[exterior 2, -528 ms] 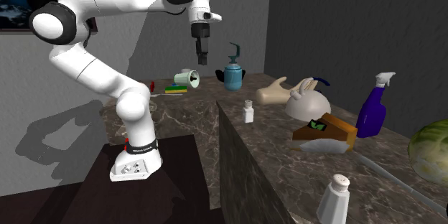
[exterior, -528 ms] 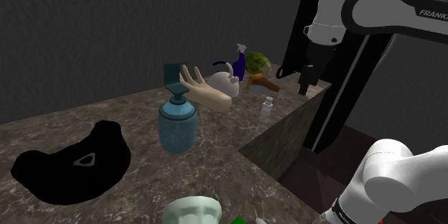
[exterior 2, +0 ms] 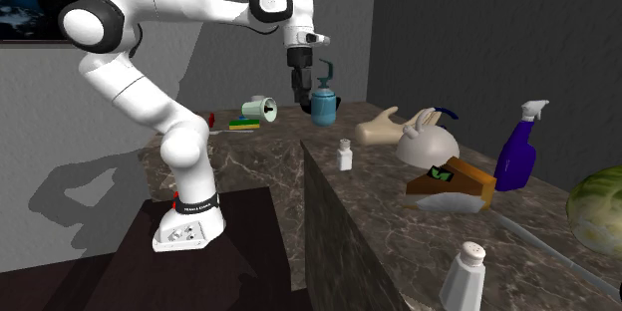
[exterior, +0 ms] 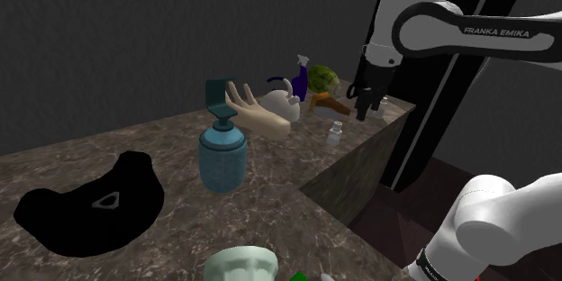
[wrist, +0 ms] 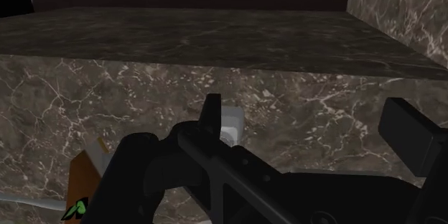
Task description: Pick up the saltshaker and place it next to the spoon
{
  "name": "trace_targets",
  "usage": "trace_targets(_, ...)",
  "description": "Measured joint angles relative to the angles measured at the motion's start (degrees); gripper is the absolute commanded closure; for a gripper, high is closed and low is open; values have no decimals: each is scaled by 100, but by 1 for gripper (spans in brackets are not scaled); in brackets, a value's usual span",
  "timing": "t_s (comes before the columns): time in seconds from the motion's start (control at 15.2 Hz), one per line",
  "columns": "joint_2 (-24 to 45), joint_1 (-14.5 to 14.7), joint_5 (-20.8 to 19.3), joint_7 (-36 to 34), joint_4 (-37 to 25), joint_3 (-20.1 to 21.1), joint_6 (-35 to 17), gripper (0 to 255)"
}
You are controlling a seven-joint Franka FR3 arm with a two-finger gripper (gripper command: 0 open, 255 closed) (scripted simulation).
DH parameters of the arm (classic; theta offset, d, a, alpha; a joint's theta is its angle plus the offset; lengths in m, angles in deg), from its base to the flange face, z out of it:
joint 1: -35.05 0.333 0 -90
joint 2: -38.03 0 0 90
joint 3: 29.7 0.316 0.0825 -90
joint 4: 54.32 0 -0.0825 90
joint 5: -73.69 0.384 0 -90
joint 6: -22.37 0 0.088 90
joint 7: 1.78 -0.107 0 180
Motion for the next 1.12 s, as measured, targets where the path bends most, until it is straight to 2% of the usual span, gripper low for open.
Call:
trace_targets(0.73, 1957, -207, -169, 517, -498, -627, -1543, 0)
trace_targets(1.12, 2190, -233, -186, 533, -269, -690, -2011, 0)
